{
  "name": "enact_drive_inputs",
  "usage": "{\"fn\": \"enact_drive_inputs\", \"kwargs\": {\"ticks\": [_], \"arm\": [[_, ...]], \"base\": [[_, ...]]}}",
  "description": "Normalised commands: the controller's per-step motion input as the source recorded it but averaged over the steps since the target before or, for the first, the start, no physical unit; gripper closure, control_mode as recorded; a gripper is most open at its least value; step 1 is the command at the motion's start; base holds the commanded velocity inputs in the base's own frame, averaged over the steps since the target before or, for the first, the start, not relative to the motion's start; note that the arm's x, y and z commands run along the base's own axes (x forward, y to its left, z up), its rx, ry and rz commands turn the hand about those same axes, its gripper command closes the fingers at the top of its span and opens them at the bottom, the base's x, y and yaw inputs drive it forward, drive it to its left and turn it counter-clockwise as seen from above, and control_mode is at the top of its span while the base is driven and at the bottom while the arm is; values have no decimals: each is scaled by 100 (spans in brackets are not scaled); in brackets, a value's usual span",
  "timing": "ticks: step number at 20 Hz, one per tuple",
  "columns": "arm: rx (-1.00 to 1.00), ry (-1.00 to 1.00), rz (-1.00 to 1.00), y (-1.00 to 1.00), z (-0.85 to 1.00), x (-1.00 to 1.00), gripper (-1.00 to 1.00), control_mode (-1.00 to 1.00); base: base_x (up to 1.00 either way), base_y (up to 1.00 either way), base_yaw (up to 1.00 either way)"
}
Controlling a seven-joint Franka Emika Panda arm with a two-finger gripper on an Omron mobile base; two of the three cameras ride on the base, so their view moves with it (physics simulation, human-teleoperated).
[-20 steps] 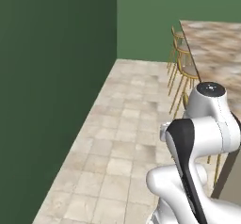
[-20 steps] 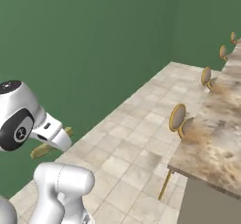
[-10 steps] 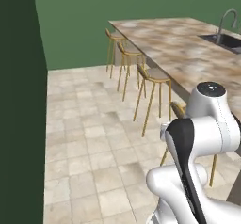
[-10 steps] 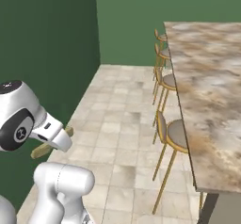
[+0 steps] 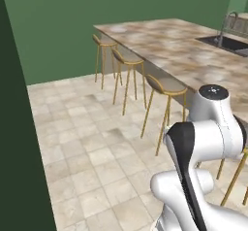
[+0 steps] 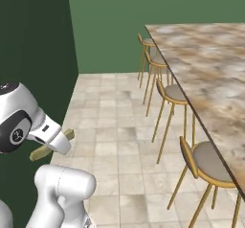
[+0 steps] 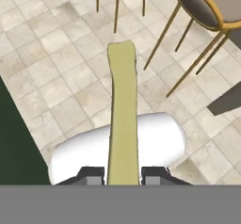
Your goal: Retrieve the butter from the fridge and place it on a plate on the dining table. Then retrieve the butter knife by the fridge and place it near the plate.
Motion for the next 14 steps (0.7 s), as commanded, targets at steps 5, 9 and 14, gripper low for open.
{"fn": "enact_drive_inputs", "kwargs": {"ticks": [5, 9, 14], "arm": [[0, 0, 0, 0, 0, 0, 100, 100], [0, 0, 0, 0, 0, 0, 100, 100], [0, 0, 0, 0, 0, 0, 100, 100]], "base": [[100, 17, 1], [100, 16, 0], [100, 22, 0]]}}
